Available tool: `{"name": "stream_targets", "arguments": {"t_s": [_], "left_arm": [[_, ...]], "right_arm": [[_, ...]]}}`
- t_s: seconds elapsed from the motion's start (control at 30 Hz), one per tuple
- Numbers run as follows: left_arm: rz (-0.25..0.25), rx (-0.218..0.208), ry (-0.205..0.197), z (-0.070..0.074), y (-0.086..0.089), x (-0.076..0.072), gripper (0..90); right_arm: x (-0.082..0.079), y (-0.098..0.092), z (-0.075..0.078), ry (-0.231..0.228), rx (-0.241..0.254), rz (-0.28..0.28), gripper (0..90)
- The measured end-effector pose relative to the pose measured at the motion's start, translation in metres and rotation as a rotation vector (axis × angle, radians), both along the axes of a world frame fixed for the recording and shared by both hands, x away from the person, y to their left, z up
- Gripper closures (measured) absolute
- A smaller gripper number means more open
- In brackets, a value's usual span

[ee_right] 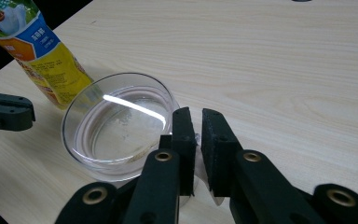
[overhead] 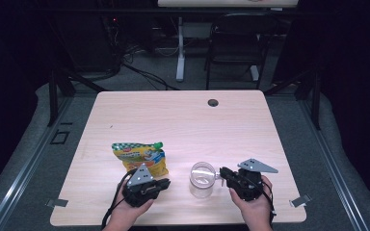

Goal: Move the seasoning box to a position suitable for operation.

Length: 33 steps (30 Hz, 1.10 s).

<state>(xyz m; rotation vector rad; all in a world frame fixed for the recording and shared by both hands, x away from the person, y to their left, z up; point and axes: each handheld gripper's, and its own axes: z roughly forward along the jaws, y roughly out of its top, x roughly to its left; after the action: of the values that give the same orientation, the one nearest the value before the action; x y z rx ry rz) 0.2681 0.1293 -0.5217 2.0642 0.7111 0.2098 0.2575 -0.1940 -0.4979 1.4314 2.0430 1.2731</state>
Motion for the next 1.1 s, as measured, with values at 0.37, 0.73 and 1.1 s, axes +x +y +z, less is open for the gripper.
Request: {"name": "stream_targets", "arguments": {"t_s": [0.37,0.73,1.1], "left_arm": [[-0.054,-0.009,0.006,0.001,-0.034,0.01,90.0],[-0.069,-0.01,0.023,-0.002,-0.047,0.012,90.0],[-0.071,-0.012,0.029,-0.002,-0.052,0.014,90.0]], "right_arm": [[-0.002,0.001,-0.001,-0.009,0.002,0.003,86.3],[-0.002,0.0,-0.001,-0.007,0.006,0.005,86.3],[-0.002,0.0,-0.002,-0.007,0.012,0.005,86.2]]}}
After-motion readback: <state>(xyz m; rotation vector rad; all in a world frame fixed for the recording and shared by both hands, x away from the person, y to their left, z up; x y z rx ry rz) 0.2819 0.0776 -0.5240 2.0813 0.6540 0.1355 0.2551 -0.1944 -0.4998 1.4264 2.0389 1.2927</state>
